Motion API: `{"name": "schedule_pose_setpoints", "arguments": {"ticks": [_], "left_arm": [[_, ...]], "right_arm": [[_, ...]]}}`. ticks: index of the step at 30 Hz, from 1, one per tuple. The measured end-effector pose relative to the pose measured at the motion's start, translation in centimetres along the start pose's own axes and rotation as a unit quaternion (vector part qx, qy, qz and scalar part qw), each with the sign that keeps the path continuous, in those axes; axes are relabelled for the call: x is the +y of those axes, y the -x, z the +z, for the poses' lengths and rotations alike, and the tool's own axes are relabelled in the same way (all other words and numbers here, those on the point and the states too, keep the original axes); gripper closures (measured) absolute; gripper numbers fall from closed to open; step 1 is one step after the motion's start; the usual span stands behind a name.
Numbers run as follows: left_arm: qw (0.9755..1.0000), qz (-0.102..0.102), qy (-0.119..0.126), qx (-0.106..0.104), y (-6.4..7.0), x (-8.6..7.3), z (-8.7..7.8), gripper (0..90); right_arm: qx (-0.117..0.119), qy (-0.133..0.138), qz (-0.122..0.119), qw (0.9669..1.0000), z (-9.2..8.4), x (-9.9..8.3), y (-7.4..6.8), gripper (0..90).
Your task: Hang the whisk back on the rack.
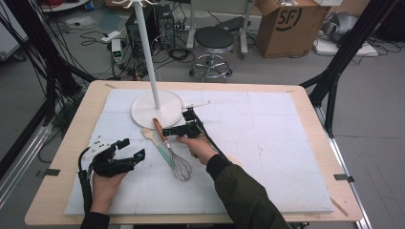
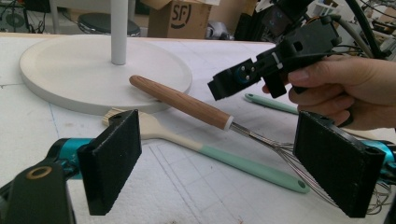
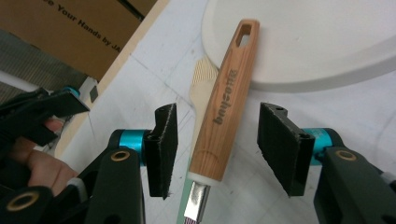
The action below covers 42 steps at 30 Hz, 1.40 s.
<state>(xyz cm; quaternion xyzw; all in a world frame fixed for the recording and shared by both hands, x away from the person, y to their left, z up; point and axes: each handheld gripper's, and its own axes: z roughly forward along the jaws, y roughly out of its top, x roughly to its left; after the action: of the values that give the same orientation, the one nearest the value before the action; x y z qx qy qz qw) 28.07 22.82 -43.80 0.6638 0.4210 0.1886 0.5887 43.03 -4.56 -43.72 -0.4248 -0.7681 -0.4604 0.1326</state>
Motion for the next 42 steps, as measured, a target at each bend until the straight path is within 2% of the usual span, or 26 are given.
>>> {"name": "schedule_pose_setpoints", "arguments": {"ticks": [11,18,23,42], "left_arm": [[1.0000,-0.001,0.001,-0.001,0.0,0.0,0.0,15.9],[1.0000,-0.001,0.003,-0.003,0.1,0.0,0.0,15.9],[1.0000,-0.003,0.004,-0.002,0.0,0.0,0.0,15.9],[1.0000,-0.003,0.007,-0.002,0.0,0.1,-0.1,15.9]], "right_arm": [[0.003,-0.024,0.011,0.9996,1.0,-0.6,-0.2,48.6],[-0.007,-0.032,0.016,0.9993,1.6,-0.6,-0.5,49.4],[-0.005,-0.038,0.020,0.9990,1.9,-0.6,-0.4,50.5],[-0.022,-0.056,-0.005,0.9982,2.8,-0.6,-0.9,55.5]]}}
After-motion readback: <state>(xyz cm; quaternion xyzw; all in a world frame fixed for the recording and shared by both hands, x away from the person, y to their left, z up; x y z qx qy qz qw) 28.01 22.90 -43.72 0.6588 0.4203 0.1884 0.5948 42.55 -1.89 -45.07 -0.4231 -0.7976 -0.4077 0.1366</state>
